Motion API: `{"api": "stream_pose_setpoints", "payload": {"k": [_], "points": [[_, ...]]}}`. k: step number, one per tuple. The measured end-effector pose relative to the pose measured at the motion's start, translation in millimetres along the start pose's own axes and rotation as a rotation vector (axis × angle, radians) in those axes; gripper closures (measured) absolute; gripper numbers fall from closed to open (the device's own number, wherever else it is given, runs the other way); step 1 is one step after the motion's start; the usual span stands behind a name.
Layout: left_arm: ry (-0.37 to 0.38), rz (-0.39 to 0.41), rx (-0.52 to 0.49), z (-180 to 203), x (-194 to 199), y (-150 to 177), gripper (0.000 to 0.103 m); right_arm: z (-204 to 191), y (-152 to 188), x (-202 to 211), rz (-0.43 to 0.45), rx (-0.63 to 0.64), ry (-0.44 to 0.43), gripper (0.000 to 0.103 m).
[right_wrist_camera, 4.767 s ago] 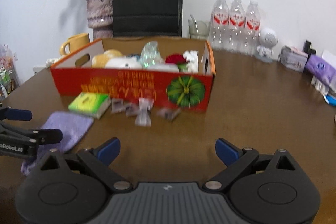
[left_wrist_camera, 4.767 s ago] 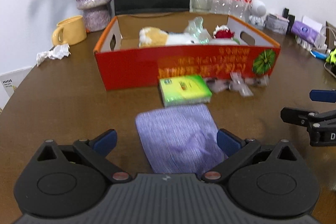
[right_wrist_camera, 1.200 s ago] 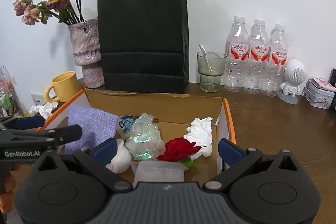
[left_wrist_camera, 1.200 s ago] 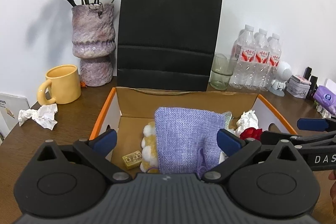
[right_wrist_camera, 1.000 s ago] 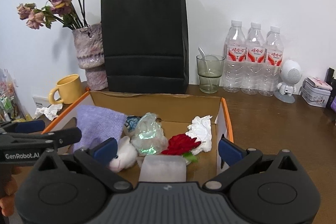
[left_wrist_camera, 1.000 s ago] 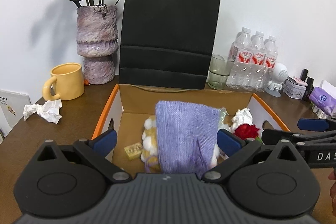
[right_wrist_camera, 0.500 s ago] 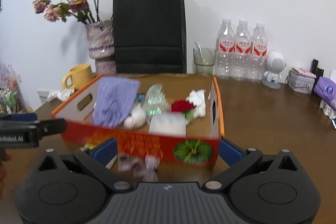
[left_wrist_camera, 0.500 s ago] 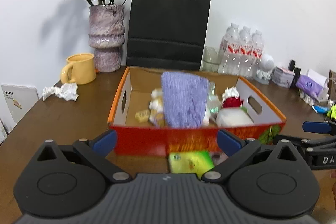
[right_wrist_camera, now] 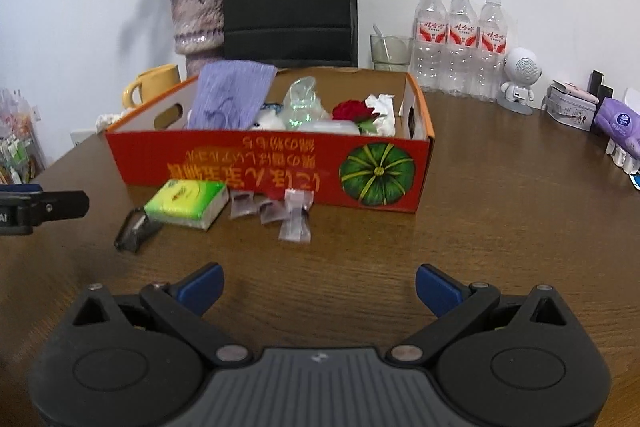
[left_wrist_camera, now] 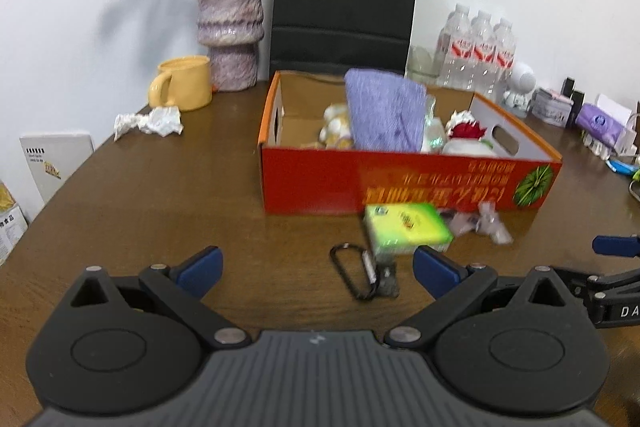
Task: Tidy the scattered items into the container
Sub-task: 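Withdraw both tools from the box toward the items on the table, then grasp the black carabiner with the left gripper while the right grasps a clear wrapper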
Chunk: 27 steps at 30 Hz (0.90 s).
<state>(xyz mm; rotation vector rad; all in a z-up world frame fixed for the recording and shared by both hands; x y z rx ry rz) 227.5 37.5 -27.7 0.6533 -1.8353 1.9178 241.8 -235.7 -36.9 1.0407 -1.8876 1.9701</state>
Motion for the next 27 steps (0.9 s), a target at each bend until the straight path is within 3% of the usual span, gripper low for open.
{"api": "stream_pose_setpoints", "payload": {"k": [10, 15, 19, 25, 27], "points": [[0.025, -0.026, -0.044, 16, -21, 12, 0.002, -5, 6, -9, -0.005, 0.023, 0.025, 0.001], [0.039, -0.037, -0.055, 23, -29, 13, 0.01, -7, 8, -14, -0.013, 0.03, 0.02, 0.001], [0.047, -0.032, -0.061, 27, -30, 12, 0.022, -6, 8, -17, -0.016, 0.025, 0.024, 0.001], [0.086, -0.017, -0.094, 38, -25, 13, 0.06, -2, 9, -19, -0.016, 0.013, 0.031, 0.001], [0.1, -0.018, -0.104, 43, -25, 13, 0.068, -2, 7, -20, -0.012, 0.013, 0.031, 0.001]]}}
Point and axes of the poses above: each gripper's, at about its wrist camera, not at the fingertips, and x roughly against the way its jaws point, z to its right, y to its underside, the point moved 6 cm from there along -x, roughly the way its jaws point, and after that the axes turned 3 degrees about -y, right-handed, at the moved point
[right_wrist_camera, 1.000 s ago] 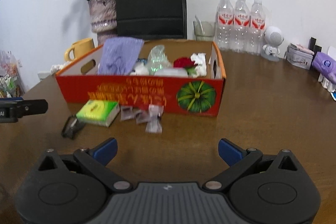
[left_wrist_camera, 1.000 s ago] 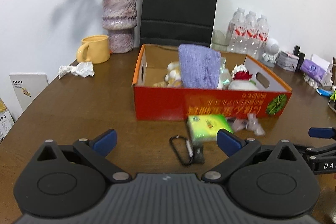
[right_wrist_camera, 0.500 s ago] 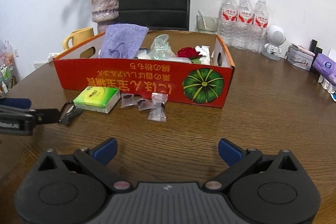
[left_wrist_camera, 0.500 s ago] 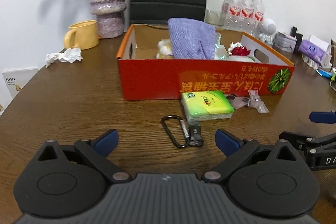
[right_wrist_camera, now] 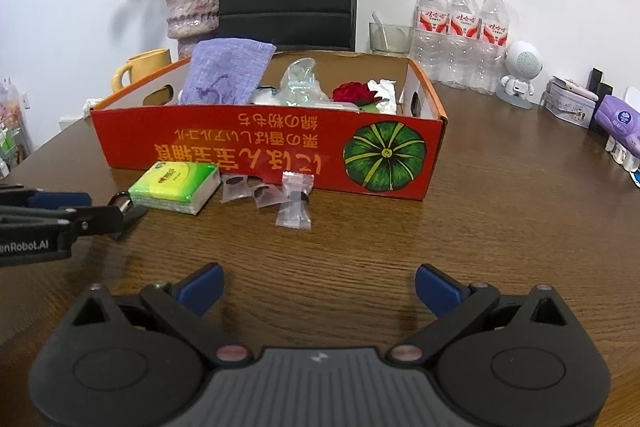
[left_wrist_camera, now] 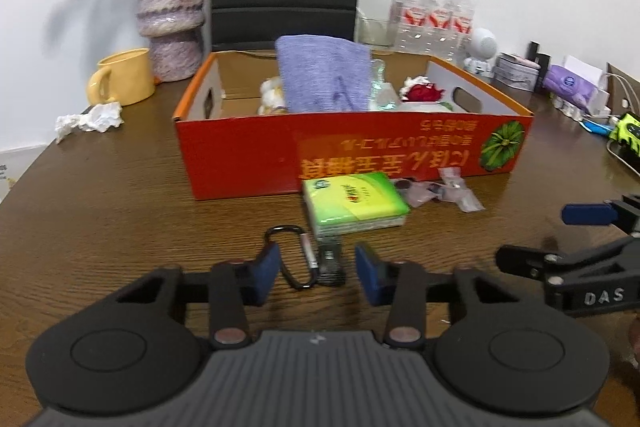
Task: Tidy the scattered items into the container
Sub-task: 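Grasp the black carabiner with the left gripper while the right grasps a clear wrapper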
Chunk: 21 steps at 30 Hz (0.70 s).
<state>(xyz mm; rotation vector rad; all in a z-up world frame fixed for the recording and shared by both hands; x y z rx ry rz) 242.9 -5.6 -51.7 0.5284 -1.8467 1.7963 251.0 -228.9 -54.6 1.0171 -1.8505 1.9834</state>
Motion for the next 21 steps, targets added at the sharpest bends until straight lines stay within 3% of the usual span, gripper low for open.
{"api": "stream_pose_setpoints", "payload": {"k": [2, 5, 9, 11, 15, 18, 20, 21], "points": [[0.007, 0.0, -0.016, 5, -2, 0, 0.078, 1, -3, -1, 0.01, 0.003, 0.001, 0.002], [0.017, -0.006, -0.037, 12, -6, 0, 0.085, 3, -11, -7, 0.016, 0.007, -0.001, 0.009], [0.009, -0.018, -0.055, 16, -13, 0, 0.086, 5, -21, -19, 0.018, 0.022, -0.002, 0.014], [0.005, -0.029, -0.056, 16, -16, 1, 0.086, 4, -25, -26, 0.016, 0.037, -0.009, 0.023], [0.003, -0.032, -0.057, 14, -17, 2, 0.084, 2, -32, -41, 0.003, 0.046, -0.032, 0.032], [0.003, -0.031, -0.066, 14, -17, 1, 0.084, 0, -33, -48, 0.0, 0.041, -0.077, 0.051], [0.008, -0.029, -0.071, 15, -17, 2, 0.087, -2, -34, -46, 0.006, 0.046, -0.094, 0.084], [0.008, -0.026, -0.076, 15, -17, 2, 0.087, -2, -33, -44, 0.007, 0.042, -0.092, 0.084]]}}
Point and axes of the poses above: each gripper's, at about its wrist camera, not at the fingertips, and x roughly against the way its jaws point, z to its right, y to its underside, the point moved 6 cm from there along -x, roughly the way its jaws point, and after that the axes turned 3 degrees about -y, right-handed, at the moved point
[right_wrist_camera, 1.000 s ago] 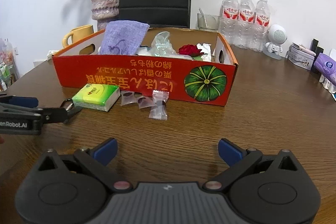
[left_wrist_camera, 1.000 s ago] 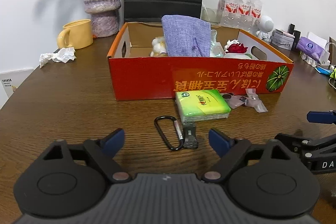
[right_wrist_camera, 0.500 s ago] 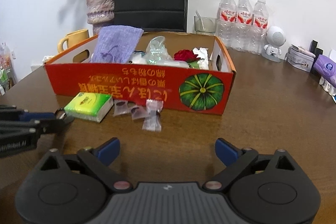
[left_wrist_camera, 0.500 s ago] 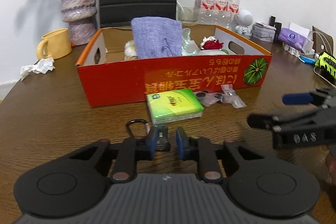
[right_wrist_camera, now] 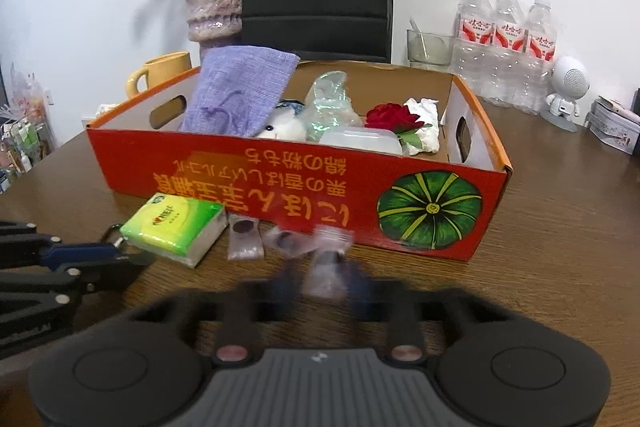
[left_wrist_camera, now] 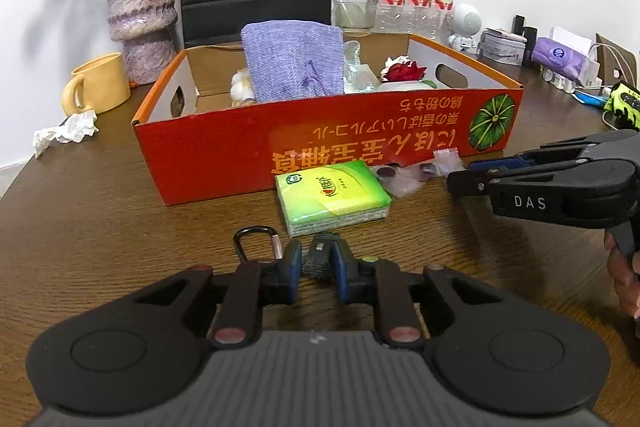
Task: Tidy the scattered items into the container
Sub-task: 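Grasp the black carabiner with the left gripper while the right grasps a clear wrapper, then drop the carabiner and wrapper into the box from both grippers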
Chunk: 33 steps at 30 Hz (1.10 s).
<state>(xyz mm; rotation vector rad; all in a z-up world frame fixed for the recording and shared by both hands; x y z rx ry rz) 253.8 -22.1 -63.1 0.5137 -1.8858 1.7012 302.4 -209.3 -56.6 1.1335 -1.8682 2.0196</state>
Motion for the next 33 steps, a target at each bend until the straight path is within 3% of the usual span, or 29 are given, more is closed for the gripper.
{"api": "stream_pose_setpoints", "payload": {"k": [9, 21, 27, 33], "points": [[-0.01, 0.013, 0.033, -4, 0, -1, 0.087, 2, 9, 16, 0.023, -0.05, 0.008, 0.085], [-0.013, 0.032, 0.051, -4, 3, -5, 0.087, -8, 15, 26, 0.033, -0.025, 0.02, 0.085], [0.003, 0.119, 0.066, -7, 32, -19, 0.087, -10, 11, 47, 0.091, -0.02, 0.015, 0.085], [0.021, 0.239, 0.07, -13, 58, -63, 0.087, -8, -17, 68, 0.172, -0.002, 0.009, 0.085]]}}
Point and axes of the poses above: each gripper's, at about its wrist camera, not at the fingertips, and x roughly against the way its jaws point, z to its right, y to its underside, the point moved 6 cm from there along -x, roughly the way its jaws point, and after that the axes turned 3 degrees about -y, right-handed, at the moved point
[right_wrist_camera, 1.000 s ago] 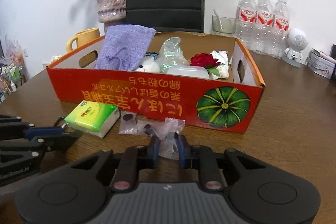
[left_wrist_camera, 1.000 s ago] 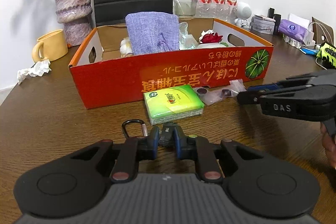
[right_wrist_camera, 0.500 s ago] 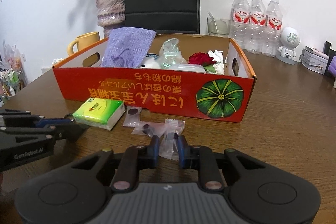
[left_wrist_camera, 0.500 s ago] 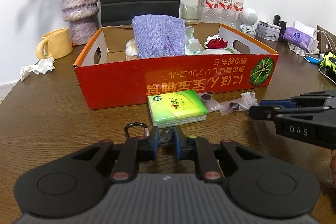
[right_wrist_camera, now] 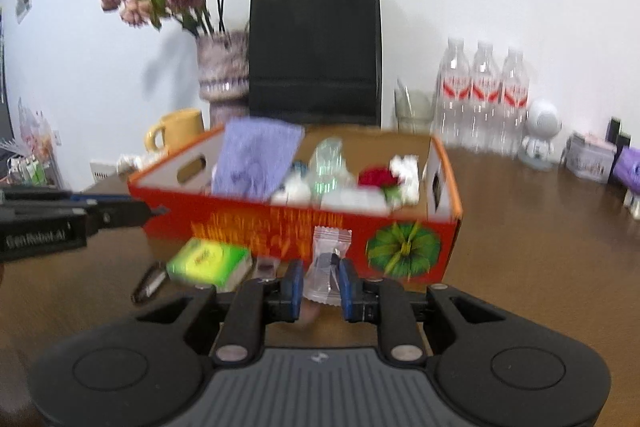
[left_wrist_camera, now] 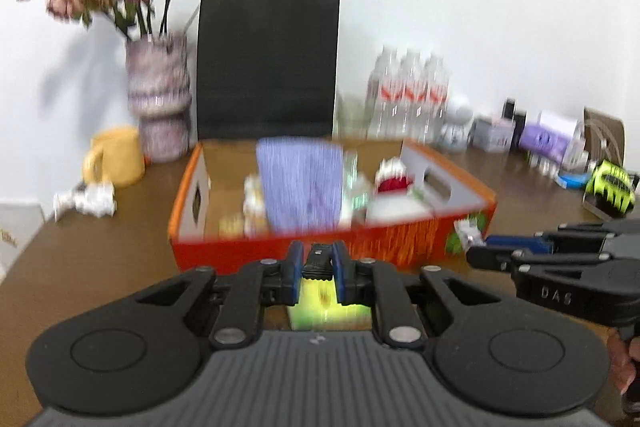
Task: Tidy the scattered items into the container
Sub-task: 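Drop the carabiner and wrapper into the box from both grippers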
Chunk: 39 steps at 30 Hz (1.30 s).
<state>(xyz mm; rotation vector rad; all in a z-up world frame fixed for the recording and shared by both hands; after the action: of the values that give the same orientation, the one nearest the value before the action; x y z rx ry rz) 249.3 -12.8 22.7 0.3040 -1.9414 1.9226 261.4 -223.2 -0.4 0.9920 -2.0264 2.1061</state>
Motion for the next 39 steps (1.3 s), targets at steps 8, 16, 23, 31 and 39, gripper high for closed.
{"api": "stream_pose_setpoints", "payload": {"k": [8, 16, 23, 31, 39], "points": [[-0.037, 0.069, 0.077, -15, -45, -54, 0.087, 17, -61, -27, 0.067, -0.001, 0.026, 0.085], [-0.076, -0.013, 0.106, -44, -106, -46, 0.087, 34, -68, -93, -0.012, -0.017, 0.033, 0.085], [-0.144, -0.029, 0.136, -53, -114, -46, 0.0, 35, -66, -108, -0.052, -0.018, 0.045, 0.0], [-0.151, -0.039, 0.089, -44, -110, -46, 0.0, 38, -68, -103, -0.057, -0.025, 0.064, 0.0], [-0.153, -0.045, 0.074, -40, -112, -44, 0.0, 36, -67, -104, -0.067, -0.015, 0.065, 0.0]]}}
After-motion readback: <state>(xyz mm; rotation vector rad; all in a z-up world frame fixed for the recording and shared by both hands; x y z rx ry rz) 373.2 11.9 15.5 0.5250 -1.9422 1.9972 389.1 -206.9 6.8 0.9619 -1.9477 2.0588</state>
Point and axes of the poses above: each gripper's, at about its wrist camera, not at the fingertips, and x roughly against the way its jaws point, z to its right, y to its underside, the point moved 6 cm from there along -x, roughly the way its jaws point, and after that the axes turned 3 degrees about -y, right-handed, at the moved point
